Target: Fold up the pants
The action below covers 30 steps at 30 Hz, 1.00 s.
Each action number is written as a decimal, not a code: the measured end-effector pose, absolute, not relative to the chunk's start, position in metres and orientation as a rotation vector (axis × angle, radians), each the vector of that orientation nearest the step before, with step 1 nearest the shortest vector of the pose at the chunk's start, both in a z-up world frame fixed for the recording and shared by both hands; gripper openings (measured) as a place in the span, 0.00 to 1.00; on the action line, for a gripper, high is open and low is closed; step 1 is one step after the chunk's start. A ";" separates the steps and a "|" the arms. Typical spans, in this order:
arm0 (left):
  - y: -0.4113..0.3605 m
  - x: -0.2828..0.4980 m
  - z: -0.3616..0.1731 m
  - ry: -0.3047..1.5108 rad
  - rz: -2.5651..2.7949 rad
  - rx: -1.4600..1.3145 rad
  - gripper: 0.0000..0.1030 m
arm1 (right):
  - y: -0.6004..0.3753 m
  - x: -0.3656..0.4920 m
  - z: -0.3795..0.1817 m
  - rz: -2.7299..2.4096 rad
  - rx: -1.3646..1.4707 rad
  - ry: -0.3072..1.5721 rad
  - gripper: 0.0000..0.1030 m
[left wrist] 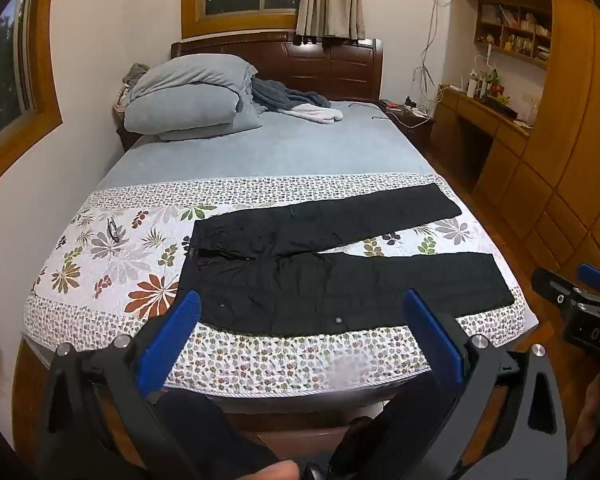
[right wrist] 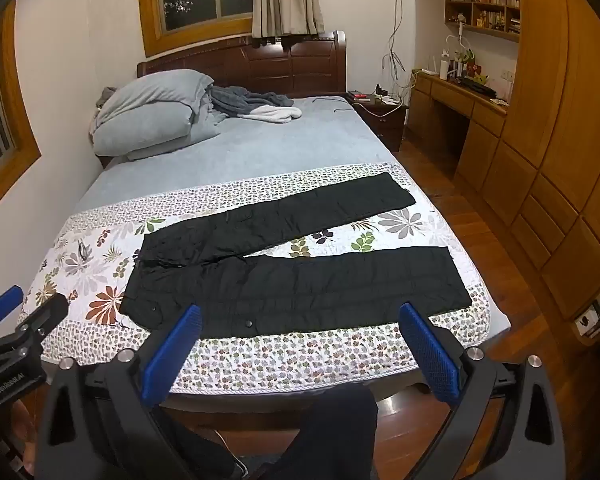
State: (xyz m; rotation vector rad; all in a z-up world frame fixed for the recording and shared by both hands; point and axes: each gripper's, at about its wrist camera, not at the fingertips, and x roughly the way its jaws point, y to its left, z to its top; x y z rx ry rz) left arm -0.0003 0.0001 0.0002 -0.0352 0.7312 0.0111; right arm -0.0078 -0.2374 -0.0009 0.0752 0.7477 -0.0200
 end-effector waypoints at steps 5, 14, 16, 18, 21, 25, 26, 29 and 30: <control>0.001 -0.001 0.001 0.734 0.010 -0.037 0.98 | -0.238 -0.008 -0.001 -0.020 0.073 0.744 0.97; 0.009 -0.006 0.004 0.728 0.010 -0.038 0.98 | -0.237 -0.008 -0.002 -0.019 0.072 0.746 0.97; 0.006 -0.003 0.003 0.734 0.007 -0.032 0.98 | -0.237 -0.007 -0.002 -0.019 0.072 0.748 0.97; 0.004 0.000 0.000 0.736 0.010 -0.034 0.98 | -0.237 -0.007 -0.002 -0.020 0.071 0.748 0.97; 0.002 0.001 0.000 0.739 0.012 -0.031 0.98 | -0.237 -0.008 -0.001 -0.019 0.071 0.749 0.97; 0.001 0.001 0.001 0.739 0.013 -0.030 0.98 | -0.239 -0.007 -0.001 -0.019 0.072 0.751 0.97; 0.001 0.001 0.001 0.739 0.014 -0.030 0.98 | -0.239 -0.007 -0.001 -0.019 0.071 0.751 0.97; 0.001 0.001 0.000 0.738 0.014 -0.030 0.98 | -0.238 -0.007 -0.003 -0.018 0.072 0.751 0.97; 0.001 0.001 0.000 0.738 0.014 -0.030 0.98 | -0.238 -0.007 -0.002 -0.018 0.072 0.750 0.97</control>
